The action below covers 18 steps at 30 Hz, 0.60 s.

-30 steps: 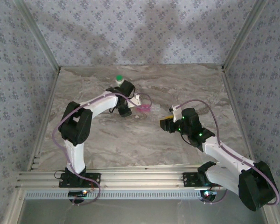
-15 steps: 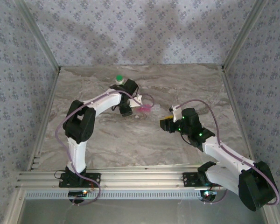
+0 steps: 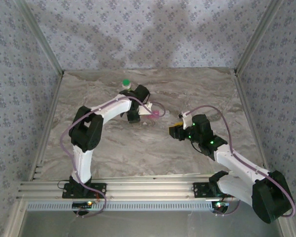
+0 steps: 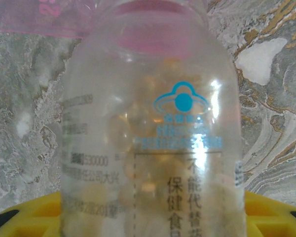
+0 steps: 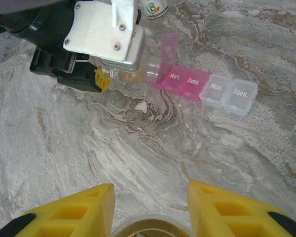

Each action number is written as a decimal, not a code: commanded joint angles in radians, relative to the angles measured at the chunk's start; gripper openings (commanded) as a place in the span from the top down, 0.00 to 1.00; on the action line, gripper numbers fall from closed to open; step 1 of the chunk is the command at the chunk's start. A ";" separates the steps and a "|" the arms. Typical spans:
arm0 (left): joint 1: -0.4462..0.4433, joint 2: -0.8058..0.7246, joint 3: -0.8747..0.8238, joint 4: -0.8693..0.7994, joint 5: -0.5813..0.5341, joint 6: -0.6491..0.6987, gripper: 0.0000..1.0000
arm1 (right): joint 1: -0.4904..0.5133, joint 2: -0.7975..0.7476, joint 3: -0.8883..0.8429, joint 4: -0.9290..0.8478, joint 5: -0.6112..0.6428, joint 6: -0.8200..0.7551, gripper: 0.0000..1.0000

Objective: Sort the pills into containers

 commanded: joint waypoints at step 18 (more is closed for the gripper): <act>-0.007 0.006 0.035 -0.027 -0.061 0.048 1.00 | -0.002 0.002 0.028 -0.006 -0.016 0.019 1.00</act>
